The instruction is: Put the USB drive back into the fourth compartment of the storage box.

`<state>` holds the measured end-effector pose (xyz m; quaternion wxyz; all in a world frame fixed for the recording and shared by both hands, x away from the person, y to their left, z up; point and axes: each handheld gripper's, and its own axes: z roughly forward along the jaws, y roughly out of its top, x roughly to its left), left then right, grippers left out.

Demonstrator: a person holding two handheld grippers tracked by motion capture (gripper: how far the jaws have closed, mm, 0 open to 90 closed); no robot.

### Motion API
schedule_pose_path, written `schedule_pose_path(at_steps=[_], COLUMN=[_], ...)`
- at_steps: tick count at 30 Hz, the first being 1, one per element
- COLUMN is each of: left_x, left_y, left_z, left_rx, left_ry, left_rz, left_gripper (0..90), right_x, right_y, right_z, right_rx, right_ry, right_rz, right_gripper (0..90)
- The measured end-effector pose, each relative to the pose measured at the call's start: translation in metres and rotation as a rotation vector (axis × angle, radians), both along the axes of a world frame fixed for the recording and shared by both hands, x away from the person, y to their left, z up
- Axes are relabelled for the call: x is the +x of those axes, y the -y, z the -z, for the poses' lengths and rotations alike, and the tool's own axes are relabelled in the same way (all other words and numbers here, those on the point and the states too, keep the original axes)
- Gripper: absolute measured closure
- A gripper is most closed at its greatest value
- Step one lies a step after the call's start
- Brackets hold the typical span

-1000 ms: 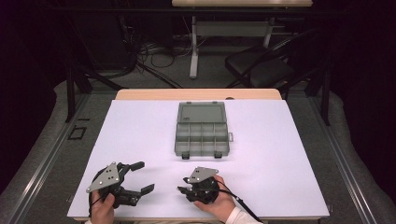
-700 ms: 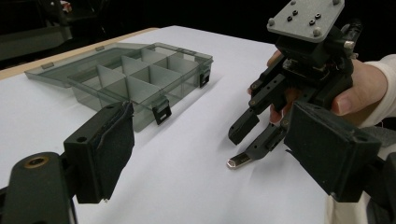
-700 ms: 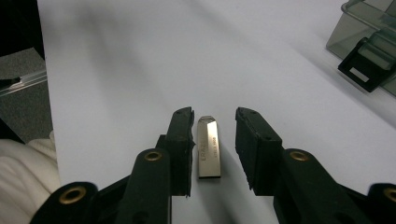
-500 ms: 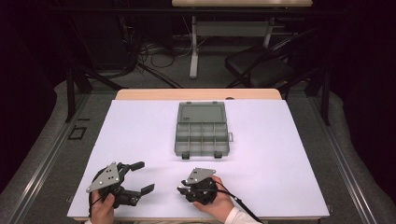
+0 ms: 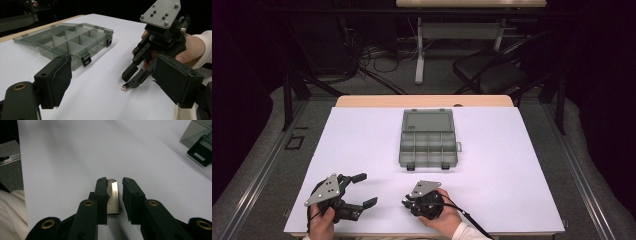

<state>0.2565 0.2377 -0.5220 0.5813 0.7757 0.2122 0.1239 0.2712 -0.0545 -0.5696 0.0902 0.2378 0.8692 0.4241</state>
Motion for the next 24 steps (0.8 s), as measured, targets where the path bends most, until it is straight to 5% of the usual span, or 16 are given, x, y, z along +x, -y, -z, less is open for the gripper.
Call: schedule_pose_path(at_steps=[24], left_x=[0.0000], left_y=[0.0003], left_z=[0.0000], left_rx=[0.001], left_ry=[0.000], left_rz=[0.003], left_gripper=[15.8], right_x=[-0.0020], right_y=[-0.0008], right_z=[0.0005], right_rx=[-0.021], right_ry=[0.026], right_rz=[-0.016], right_gripper=[79.4])
